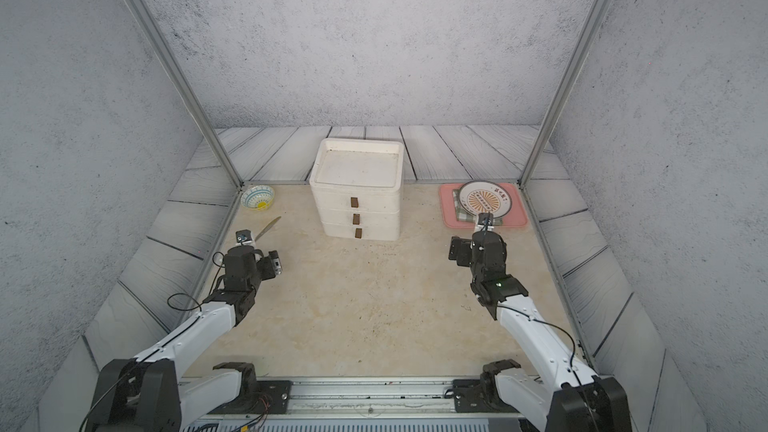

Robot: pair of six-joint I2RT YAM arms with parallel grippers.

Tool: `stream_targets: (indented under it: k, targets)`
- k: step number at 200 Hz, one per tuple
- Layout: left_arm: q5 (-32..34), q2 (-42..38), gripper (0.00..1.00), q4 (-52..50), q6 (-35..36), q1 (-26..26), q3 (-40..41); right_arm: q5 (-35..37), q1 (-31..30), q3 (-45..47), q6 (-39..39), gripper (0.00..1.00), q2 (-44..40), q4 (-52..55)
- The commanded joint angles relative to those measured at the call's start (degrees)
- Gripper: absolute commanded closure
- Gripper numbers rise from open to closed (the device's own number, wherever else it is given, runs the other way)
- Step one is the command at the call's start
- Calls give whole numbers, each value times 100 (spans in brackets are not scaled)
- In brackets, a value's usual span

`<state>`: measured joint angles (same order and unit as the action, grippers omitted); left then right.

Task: Please put the sticky notes in the drawer by color
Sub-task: Reset both arms

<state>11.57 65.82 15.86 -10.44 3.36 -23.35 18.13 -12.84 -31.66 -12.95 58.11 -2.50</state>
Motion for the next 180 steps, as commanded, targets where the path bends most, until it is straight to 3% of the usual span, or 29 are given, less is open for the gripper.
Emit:
stream_targets:
  k: [1,18,30,51,70,85,96,110,128,145,166,180]
  targets:
    - [-39,395,11,1652,381,-104,192,1286,101,485,388,1,-112,-1069]
    - [-237,842,10,2144,539,-138,136,1397,308,698,497,1,33,-1053]
    - [-587,989,10,2167,914,-155,-10,1413,371,1042,655,1,263,-1810]
    - [-666,1471,10,3082,985,-230,181,789,541,1516,755,1,941,-3475]
    - [-963,2440,9,4210,1025,-335,180,357,606,1327,799,1,1532,-3929]
    - [-1136,2076,9,2622,1038,-343,-235,-37,657,1150,1057,1,2032,-4219]
    - [-955,2235,9,2642,952,-357,-432,-157,690,1156,1075,1,2568,-4728]
    - [-1002,2182,0,2618,878,-441,-363,-500,734,1205,1285,1,3335,-5834]
    - [-1013,2191,2,2609,904,-432,-386,-661,788,749,1182,1,2831,-4066]
    - [-1014,2190,2,2625,906,-432,-369,-745,841,825,1190,1,3136,-4744]
    - [-1011,2189,2,2626,907,-432,-377,-730,848,646,1147,1,2902,-3981]
    - [-1008,2189,2,2628,912,-432,-367,-705,849,731,1163,1,3004,-4351]
